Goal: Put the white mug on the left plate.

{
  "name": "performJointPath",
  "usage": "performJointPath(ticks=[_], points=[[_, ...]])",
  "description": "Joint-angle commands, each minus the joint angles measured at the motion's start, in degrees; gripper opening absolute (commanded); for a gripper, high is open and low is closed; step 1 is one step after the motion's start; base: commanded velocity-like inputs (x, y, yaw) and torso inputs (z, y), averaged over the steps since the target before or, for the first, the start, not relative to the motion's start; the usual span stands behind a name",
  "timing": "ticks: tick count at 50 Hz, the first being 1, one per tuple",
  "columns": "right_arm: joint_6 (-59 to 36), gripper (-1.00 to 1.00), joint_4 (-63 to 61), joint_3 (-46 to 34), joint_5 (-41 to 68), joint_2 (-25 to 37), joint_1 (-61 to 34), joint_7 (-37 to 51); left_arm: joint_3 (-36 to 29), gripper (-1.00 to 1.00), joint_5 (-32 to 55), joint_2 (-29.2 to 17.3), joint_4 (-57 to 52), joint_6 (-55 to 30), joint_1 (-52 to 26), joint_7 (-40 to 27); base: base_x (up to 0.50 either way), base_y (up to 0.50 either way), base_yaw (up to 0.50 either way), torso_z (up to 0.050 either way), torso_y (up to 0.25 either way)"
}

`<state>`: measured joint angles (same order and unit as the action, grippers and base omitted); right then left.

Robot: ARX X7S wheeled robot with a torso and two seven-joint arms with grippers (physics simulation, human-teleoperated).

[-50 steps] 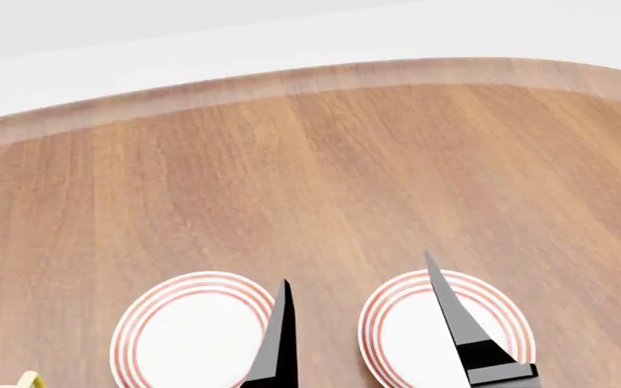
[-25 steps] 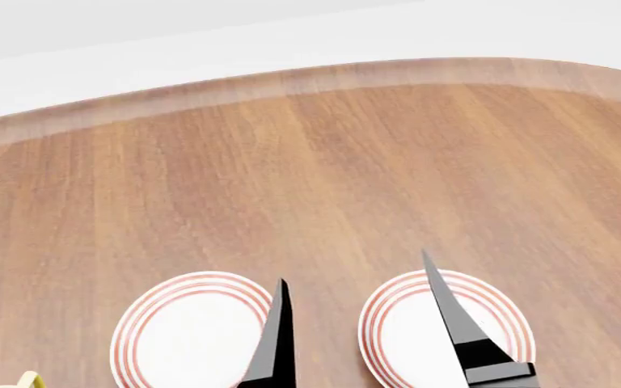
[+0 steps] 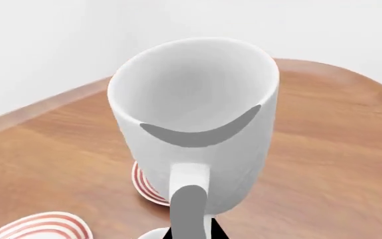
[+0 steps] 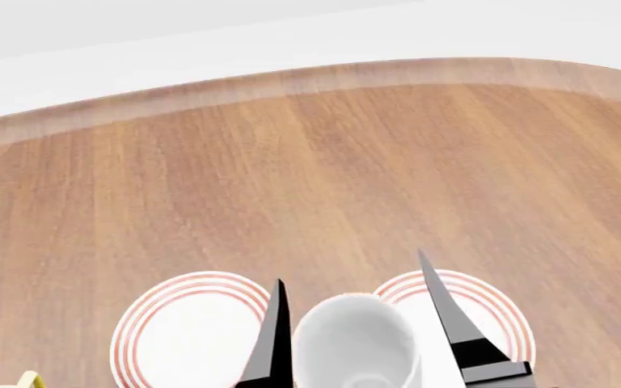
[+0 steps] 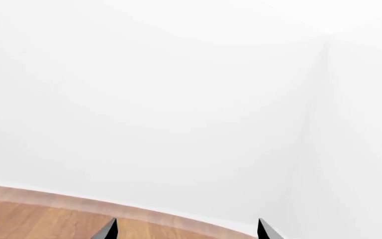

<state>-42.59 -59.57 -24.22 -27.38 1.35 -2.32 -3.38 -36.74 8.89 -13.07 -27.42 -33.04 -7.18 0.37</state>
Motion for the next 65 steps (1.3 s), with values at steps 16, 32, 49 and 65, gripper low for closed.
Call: performJointPath(ticks=[16,32,49,65], points=[[-0.5,1.0,0.4,-0.8,1.1,0.9,-0.5,1.2,9.9,-1.0,6.1,-0.6,1.5,-1.3,-4.1,-0.8,0.0,0.0,0.0,0.0,0.001],[-0.6,1.0,0.5,-1.0,1.5,1.1,-0.7,1.7,17.1,-1.0,9.5,-1.0,5.8,-0.7,-7.8,-1.6,0.0,0.0,0.0,0.0,0.0],[-1.0,1.0,-0.1,-1.2,-0.3,0.2,-0.7,0.1,21.6,-1.0,9.8,-1.6,12.7,0.8,-11.5,-3.1,0.0,0.0,0.0,0.0,0.001],[-0.3,1.0,0.2,-0.6,0.4,0.4,-0.4,0.4,21.9,-1.0,5.4,-0.4,26.1,5.4,-18.5,-5.6,0.0,0.0,0.0,0.0,0.0]])
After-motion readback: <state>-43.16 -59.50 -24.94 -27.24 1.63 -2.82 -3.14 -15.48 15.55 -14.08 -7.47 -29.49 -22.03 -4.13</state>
